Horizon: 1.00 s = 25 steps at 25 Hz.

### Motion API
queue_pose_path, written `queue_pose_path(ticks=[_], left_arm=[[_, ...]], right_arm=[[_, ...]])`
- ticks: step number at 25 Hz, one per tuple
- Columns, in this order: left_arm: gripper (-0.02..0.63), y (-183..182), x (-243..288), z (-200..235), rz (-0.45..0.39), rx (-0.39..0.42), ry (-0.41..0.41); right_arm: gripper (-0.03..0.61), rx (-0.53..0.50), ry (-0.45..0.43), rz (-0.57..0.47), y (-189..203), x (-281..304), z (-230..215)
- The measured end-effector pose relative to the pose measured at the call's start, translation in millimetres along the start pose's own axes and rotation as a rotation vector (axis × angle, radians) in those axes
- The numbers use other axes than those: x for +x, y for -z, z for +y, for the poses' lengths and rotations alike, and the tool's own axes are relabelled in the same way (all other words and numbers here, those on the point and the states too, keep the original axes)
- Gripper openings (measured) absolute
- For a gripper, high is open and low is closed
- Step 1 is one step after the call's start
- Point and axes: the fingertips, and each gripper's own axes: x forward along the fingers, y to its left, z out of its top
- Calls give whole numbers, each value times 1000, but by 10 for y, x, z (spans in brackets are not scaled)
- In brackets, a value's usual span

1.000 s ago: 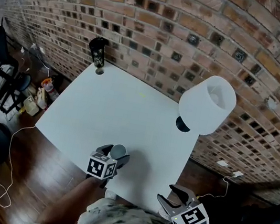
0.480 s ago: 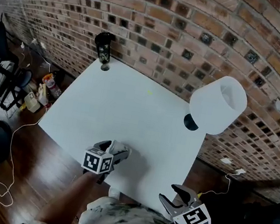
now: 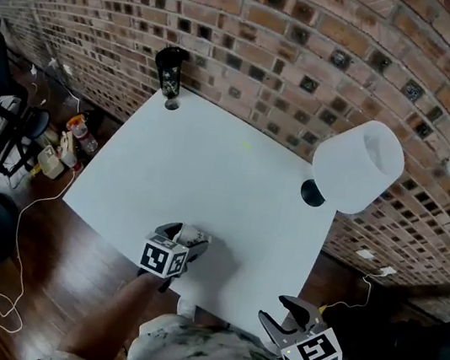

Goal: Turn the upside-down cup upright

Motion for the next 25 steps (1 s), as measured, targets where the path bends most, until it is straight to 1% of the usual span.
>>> queue_pose_path(ticks=[5,10,12,13,15,16,18,20,22,24,25], left_arm=[[380,-3,-4,-1,-3,12,0],[388,-53,-16,32,-3,61,-29],[388,-101,-36,51,-11,98,-56],[402,-133,-51,57,-17,126,-72],[408,-199,-83,44,-21,205,-92],[413,-228,-103,22,-16,255,-94],[414,-265,-141,-59,11,384,-90],[414,-248,-148,-179,74,551,-74],[414,-162,-121,-290,185,748,-42],[414,-3,-53,-312,329,965,-21],[414,88,-10,-280,401,1075,-24]], right_arm=[[206,3,11,0,7,-3,27],[206,8,17,-2,21,-10,41],[206,11,20,-5,24,-13,37],[206,14,22,-7,24,-14,33],[206,18,25,-13,15,-14,30],[206,19,26,-17,5,-13,32],[206,18,25,-21,-14,-18,35],[206,17,24,-20,-7,-24,24],[206,20,24,-13,16,-16,-3],[206,21,29,-9,16,0,-49],[206,21,31,-9,6,9,-67]])
